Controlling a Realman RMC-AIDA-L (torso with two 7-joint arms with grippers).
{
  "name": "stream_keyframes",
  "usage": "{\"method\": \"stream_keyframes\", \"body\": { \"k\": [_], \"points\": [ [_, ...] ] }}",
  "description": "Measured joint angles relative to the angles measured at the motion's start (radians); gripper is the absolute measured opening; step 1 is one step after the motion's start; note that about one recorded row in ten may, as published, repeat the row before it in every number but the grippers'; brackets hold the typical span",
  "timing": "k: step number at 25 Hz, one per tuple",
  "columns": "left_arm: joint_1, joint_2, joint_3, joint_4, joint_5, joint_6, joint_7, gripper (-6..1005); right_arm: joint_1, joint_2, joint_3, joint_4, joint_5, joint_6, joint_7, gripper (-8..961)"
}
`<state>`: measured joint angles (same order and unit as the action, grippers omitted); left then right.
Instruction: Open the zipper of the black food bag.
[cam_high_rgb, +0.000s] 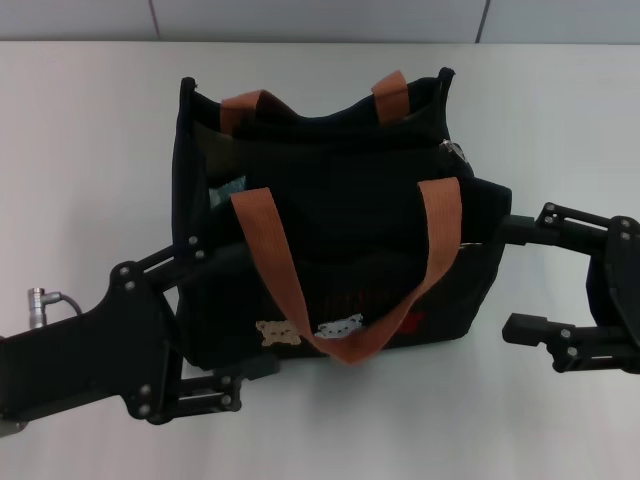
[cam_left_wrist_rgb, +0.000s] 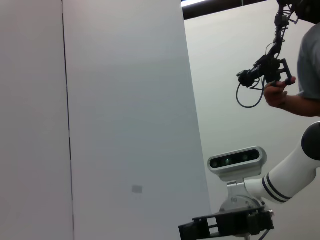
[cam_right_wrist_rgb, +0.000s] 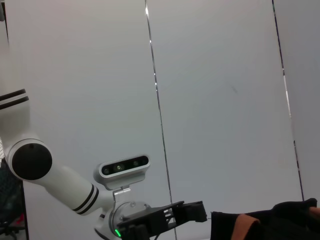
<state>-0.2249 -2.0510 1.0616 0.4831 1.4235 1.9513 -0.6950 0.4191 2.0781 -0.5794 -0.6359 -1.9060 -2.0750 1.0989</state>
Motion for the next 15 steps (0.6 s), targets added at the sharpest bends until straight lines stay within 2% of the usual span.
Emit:
{"method": "stream_keyframes", "body": {
  "k": [15],
  "points": [
    [-0.024, -0.011, 0.008, 0.000, 0.003, -0.012, -0.008, 835, 0.020, 0.001, -0.035, 0.013, -0.001, 0.037, 0.002, 843]
  ]
}}
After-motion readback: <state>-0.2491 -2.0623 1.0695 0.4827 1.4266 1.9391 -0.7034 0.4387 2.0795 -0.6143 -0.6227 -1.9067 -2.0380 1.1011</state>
